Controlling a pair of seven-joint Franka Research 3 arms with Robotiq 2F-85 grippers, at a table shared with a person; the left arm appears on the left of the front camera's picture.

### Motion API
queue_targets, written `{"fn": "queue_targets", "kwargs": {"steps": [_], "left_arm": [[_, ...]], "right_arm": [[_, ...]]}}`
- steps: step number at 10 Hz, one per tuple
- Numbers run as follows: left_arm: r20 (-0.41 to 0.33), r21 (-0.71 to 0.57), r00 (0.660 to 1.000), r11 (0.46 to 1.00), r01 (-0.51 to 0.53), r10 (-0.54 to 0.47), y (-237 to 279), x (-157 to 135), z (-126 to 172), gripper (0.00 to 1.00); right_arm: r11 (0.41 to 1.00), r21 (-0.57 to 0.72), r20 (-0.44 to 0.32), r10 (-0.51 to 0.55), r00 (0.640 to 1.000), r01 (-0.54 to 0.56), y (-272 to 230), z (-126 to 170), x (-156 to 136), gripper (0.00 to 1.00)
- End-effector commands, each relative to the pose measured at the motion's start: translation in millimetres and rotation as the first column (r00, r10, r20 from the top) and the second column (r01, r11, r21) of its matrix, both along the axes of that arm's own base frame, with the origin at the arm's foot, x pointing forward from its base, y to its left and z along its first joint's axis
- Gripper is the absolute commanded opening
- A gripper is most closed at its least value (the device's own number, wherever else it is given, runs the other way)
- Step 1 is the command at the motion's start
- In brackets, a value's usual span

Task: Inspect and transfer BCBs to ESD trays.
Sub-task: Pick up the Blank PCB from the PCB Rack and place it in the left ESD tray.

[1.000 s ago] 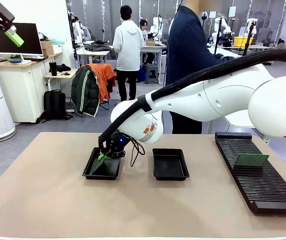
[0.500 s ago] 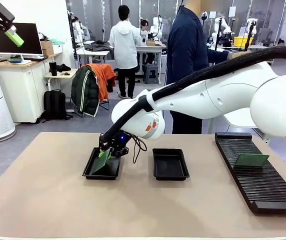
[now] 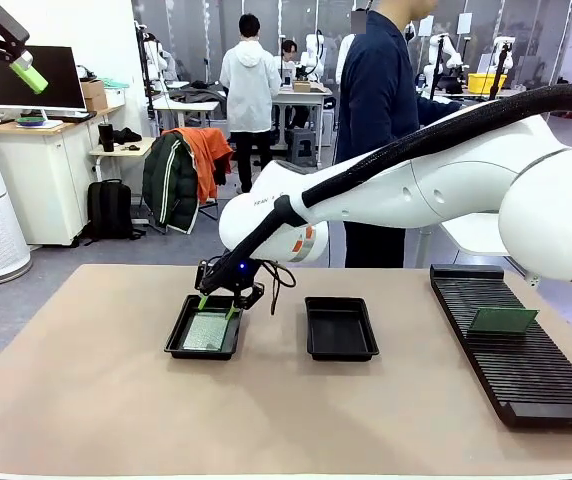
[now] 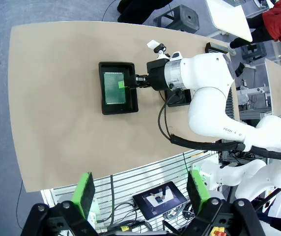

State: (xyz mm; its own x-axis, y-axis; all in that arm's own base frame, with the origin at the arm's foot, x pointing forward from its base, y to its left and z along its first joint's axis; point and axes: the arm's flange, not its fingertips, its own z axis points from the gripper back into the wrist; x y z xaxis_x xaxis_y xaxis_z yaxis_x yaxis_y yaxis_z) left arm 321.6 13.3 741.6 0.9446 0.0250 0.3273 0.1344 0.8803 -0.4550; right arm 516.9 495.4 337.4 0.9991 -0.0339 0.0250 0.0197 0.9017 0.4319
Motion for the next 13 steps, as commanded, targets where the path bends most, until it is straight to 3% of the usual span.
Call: {"fn": "queue_targets", "kwargs": {"steps": [1, 2, 3, 4, 5, 8, 13], "left_arm": [[0.006, -0.011, 1.000, 1.000, -0.004, 0.004, 0.5, 0.6, -1.1, 1.00], [0.006, -0.011, 1.000, 1.000, -0.004, 0.004, 0.5, 0.6, -1.1, 1.00], [0.006, -0.011, 1.000, 1.000, -0.004, 0.004, 0.5, 0.6, -1.1, 1.00], [0.006, -0.011, 1.000, 1.000, -0.004, 0.004, 0.5, 0.6, -1.1, 1.00], [0.006, -0.011, 1.000, 1.000, -0.004, 0.004, 0.5, 0.6, -1.1, 1.00], [0.006, -0.011, 1.000, 1.000, -0.004, 0.004, 0.5, 0.6, -1.1, 1.00], [0.006, -0.011, 1.000, 1.000, -0.004, 0.004, 0.5, 0.6, -1.1, 1.00]], "right_arm": [[0.994, -0.106, 0.001, -0.019, 1.000, 0.019, 10.5, 17.6, -0.8, 0.72], [0.989, -0.148, 0.001, -0.024, 1.000, 0.024, 10.0, 24.6, -2.6, 0.91], [0.979, -0.203, -0.004, -0.033, 0.999, 0.032, 8.3, 32.4, -4.6, 0.84], [0.971, -0.236, -0.012, -0.035, 0.999, 0.031, 6.3, 39.9, -6.7, 1.00], [0.962, -0.270, -0.013, -0.039, 0.999, 0.034, 3.8, 49.0, -9.3, 0.97], [0.929, -0.369, -0.017, -0.038, 0.999, 0.029, 2.7, 60.9, -12.5, 1.00], [0.934, -0.357, -0.032, -0.010, 0.999, -0.002, -4.5, 62.0, -12.1, 1.00]]}}
